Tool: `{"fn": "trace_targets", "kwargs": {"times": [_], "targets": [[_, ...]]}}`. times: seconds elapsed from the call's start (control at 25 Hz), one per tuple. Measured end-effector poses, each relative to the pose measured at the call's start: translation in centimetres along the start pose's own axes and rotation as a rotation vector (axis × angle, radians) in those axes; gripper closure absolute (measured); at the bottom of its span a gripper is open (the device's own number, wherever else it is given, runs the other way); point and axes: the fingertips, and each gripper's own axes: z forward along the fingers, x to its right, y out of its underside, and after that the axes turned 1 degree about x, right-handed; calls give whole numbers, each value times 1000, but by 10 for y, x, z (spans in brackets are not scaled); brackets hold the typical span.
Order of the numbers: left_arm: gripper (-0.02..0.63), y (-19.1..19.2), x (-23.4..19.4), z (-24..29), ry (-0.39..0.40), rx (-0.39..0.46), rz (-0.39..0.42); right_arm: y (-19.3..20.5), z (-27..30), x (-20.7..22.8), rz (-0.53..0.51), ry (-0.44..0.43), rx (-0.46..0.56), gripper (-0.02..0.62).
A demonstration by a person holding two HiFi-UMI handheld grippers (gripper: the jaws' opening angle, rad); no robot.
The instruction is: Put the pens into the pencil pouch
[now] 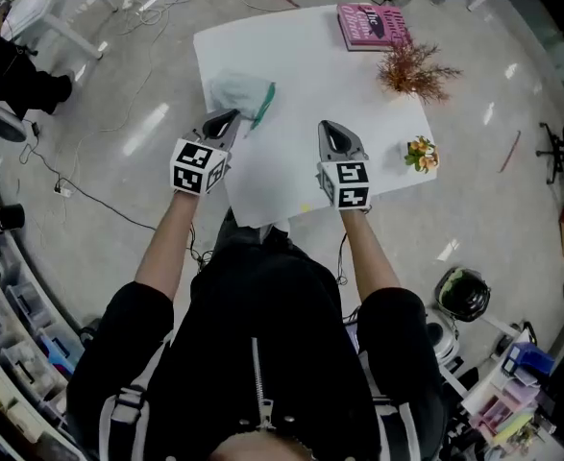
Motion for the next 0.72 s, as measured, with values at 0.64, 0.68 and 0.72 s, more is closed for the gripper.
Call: {"fn": "trace_targets", "kwargs": {"times": [0.64, 0.68, 0.72], "targets": [[575, -30, 13, -38, -62, 111, -39, -47, -41, 2, 17, 12, 140, 586], [575, -29, 13, -39, -63, 111, -40, -48, -42, 0, 18, 9, 143, 586], [575, -28, 14, -39, -64, 110, -40, -49, -43, 0, 18, 9, 145, 586]]}}
